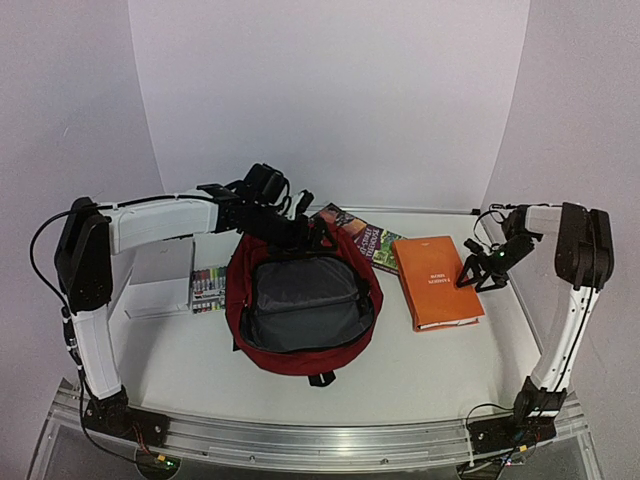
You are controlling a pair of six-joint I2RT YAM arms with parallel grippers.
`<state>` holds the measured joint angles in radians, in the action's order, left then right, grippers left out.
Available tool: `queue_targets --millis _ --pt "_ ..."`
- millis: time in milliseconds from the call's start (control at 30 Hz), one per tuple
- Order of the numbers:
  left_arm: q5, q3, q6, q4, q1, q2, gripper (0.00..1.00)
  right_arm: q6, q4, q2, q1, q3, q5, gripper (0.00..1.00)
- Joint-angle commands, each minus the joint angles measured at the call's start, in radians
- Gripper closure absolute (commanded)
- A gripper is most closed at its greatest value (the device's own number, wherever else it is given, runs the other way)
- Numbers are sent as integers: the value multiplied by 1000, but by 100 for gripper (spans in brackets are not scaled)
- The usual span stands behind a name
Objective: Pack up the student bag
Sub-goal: Pick up the book from the center of the board.
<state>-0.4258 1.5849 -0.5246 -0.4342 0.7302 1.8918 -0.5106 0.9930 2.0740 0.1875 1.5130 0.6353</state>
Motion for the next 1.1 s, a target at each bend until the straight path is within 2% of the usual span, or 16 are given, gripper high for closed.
queue_targets --millis 0,300,400,633,800,900,1067 --pt "-32 71 -3 39 17 29 0 -30 41 104 -8 76 135 2" --pt "4 92 5 31 17 47 0 -27 63 279 -10 125 298 5" --pt "10 96 10 26 17 54 0 -49 101 311 -10 127 355 14" --pt "23 106 13 25 17 63 0 -77 189 258 -10 134 443 48" --pt "32 147 25 12 17 71 0 -102 269 171 -10 160 490 61" --pt "40 188 31 -19 14 72 0 -95 283 101 -15 185 484 73" --pt "38 230 30 -62 0 62 0 -84 282 1 -31 229 435 79"
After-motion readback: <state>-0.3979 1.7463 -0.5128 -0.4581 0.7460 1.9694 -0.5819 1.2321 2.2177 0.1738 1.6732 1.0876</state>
